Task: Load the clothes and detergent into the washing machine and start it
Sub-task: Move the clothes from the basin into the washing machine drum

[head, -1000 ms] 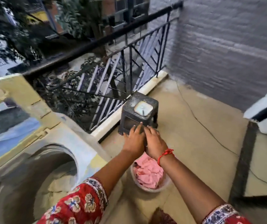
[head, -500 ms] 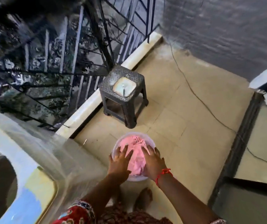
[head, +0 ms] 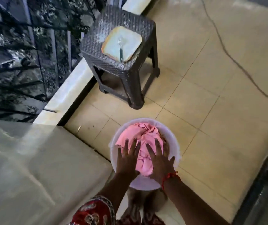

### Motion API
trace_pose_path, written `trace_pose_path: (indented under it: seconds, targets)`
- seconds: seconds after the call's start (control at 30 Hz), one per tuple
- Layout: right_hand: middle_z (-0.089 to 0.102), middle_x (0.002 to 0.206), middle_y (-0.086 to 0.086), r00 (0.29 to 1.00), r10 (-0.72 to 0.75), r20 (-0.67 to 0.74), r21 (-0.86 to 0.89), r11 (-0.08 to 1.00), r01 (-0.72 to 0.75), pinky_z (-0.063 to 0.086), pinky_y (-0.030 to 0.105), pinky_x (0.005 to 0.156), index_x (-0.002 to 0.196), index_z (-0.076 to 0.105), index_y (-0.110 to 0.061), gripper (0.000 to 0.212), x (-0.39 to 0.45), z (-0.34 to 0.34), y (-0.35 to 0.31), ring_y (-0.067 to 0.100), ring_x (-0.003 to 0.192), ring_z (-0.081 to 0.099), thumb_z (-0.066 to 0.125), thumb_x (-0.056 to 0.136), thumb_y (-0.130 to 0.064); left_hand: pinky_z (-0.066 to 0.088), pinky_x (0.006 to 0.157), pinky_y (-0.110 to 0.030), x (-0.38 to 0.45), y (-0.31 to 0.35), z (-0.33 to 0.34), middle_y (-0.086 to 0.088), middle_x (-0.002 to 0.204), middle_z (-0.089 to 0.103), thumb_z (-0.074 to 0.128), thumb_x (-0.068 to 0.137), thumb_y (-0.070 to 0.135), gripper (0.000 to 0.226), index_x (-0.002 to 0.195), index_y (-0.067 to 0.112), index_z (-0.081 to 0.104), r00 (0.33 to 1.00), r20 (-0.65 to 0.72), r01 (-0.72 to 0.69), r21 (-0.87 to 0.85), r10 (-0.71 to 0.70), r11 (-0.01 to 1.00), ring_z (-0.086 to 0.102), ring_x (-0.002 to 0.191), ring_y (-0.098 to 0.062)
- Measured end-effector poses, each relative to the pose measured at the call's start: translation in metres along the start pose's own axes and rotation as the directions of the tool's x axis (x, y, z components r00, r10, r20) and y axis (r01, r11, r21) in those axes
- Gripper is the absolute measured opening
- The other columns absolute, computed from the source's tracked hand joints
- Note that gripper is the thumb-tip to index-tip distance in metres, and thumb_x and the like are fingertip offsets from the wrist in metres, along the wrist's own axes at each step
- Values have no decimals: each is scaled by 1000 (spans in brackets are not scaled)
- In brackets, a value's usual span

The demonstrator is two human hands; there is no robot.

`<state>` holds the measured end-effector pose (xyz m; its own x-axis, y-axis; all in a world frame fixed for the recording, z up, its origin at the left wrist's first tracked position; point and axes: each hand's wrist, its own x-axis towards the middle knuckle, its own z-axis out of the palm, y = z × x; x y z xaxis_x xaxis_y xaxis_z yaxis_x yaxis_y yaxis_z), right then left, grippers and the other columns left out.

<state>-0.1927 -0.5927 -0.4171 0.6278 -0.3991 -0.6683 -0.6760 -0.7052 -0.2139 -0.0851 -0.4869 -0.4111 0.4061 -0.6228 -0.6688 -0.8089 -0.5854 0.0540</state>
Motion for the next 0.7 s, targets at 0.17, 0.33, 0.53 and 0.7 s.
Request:
trace_pose_path:
  seconds: [0.17,0.33,0.53,0.7]
  targets:
    - [-6,158,7,999,-23,-37,2,1000,23,14,77,104,148,-1,-40,128,58,59,6,43,145,5,66,46,-79,6,108,-73,67,-11,51,-4,156,-28,71,67,63,129,145,32,-27,1000,24,-3,24,2,1000,-23,143,-35]
    - [-7,160,6,1000,-15,18,55,998,14,22,80,95,146,-20,-40,148,109,105,5,47,144,7,65,33,-84,11,98,-81,110,-24,105,-8,152,-37,64,61,76,135,141,30,-34,998,41,-42,102,38,994,-31,138,-44]
    - [-42,149,9,995,9,96,-111,994,2,26,78,98,131,-47,-30,150,150,147,6,47,140,-24,74,54,-72,35,107,-61,150,-31,152,-8,158,-19,70,65,67,126,151,25,-13,998,-41,-51,-25,50,998,-20,142,-42]
    - [-1,152,7,998,45,42,63,997,-48,43,64,95,147,0,-31,116,171,160,7,38,142,4,76,61,-50,0,115,-63,182,-36,176,-11,157,23,59,78,58,92,151,18,19,969,-61,-240,25,241,971,5,146,-42]
